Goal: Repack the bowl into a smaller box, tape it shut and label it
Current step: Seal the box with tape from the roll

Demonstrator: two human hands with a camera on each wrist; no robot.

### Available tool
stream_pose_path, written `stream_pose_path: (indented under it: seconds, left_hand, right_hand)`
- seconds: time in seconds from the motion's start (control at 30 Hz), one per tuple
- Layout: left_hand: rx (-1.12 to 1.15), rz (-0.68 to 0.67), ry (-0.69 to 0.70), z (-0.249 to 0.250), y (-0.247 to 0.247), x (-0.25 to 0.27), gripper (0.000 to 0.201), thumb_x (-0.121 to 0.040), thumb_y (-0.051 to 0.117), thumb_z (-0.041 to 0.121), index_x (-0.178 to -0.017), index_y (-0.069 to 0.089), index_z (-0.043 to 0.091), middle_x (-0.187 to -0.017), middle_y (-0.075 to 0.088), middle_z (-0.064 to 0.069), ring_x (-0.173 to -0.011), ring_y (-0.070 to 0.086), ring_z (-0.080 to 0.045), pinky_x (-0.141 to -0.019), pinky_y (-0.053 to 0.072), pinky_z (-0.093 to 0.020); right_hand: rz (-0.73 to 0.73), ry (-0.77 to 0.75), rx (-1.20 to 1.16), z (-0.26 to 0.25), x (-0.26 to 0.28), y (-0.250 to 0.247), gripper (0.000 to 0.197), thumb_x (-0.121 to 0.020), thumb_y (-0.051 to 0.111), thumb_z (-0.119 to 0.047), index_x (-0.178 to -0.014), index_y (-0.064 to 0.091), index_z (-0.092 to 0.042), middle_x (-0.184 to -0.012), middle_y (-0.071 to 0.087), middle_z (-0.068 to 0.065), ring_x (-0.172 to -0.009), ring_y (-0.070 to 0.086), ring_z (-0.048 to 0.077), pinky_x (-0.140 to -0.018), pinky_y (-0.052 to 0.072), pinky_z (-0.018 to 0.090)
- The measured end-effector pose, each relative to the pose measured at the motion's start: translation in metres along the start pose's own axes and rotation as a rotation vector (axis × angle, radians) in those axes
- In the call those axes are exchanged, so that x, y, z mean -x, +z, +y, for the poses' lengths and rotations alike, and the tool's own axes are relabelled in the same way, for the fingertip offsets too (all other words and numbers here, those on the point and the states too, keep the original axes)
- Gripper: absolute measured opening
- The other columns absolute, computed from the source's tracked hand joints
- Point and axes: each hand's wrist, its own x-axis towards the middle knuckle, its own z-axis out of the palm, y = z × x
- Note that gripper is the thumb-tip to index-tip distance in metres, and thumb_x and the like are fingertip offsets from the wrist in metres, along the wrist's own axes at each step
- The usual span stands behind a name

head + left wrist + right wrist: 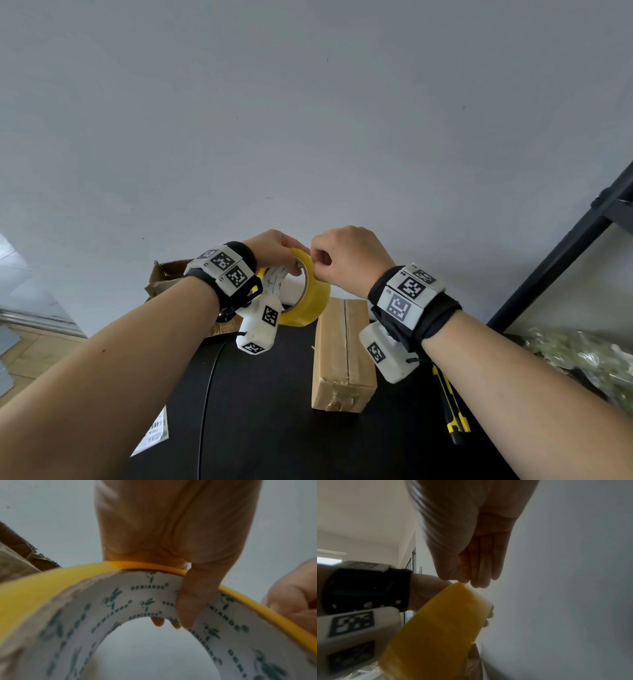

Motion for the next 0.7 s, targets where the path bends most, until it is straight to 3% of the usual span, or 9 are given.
stream_pose_path:
  seconds: [0.27,0.4,0.47,0.57,0.7]
  left_hand:
    - [0.058,0.000,-0.001,-0.003,0.000,-0.003,0.038,-0.078,0.061,-0.008,-0.098,0.070,0.023,-0.091,0.068,-0.007,-0.094,0.062,-0.027,-0.093,0.051,-0.043]
    - [0.051,-0.017,-0.010,-0.006,-0.001,-0.005,0.035,-0.079,0.061,-0.008,-0.098,0.070,0.021,-0.092,0.068,-0.008,-0.100,0.062,-0.029,-0.095,0.050,-0.043]
    - [0.044,-0.014,-0.011,-0.004,0.001,-0.007,0.032,-0.078,0.063,-0.007,-0.091,0.071,0.021,-0.094,0.069,-0.011,-0.102,0.063,-0.033,-0.095,0.050,-0.047]
    - [0.044,0.004,-0.016,-0.004,0.004,-0.009,0.029,-0.077,0.064,-0.005,-0.087,0.072,0.021,-0.095,0.069,-0.013,-0.099,0.063,-0.034,-0.094,0.050,-0.048]
    - [0.039,0.016,-0.005,-0.005,0.004,-0.010,0.032,-0.077,0.062,-0.008,-0.100,0.072,0.012,-0.090,0.066,-0.009,-0.091,0.060,-0.024,-0.096,0.050,-0.043]
  right_hand:
    - [0.070,0.052,-0.114,0.011,0.007,0.001,0.006,-0.079,0.060,-0.020,-0.076,0.066,-0.020,-0.075,0.065,-0.007,-0.072,0.059,0.014,-0.069,0.049,0.026]
    - [0.067,0.030,-0.100,0.016,0.009,0.001,0.023,-0.086,0.061,-0.025,-0.107,0.070,-0.026,-0.101,0.069,-0.009,-0.087,0.062,0.012,-0.080,0.049,0.026]
    - [0.040,0.004,-0.045,0.013,0.007,0.003,0.027,-0.088,0.059,-0.028,-0.113,0.069,-0.028,-0.110,0.068,-0.010,-0.095,0.063,0.013,-0.081,0.048,0.025]
    - [0.046,-0.011,0.041,0.009,0.004,0.006,0.025,-0.090,0.053,-0.027,-0.108,0.071,-0.028,-0.105,0.070,-0.006,-0.092,0.063,0.017,-0.081,0.051,0.030]
    - [0.054,-0.033,0.105,0.008,0.003,0.006,0.023,-0.091,0.049,-0.024,-0.096,0.072,-0.024,-0.093,0.070,-0.003,-0.084,0.061,0.019,-0.075,0.051,0.031]
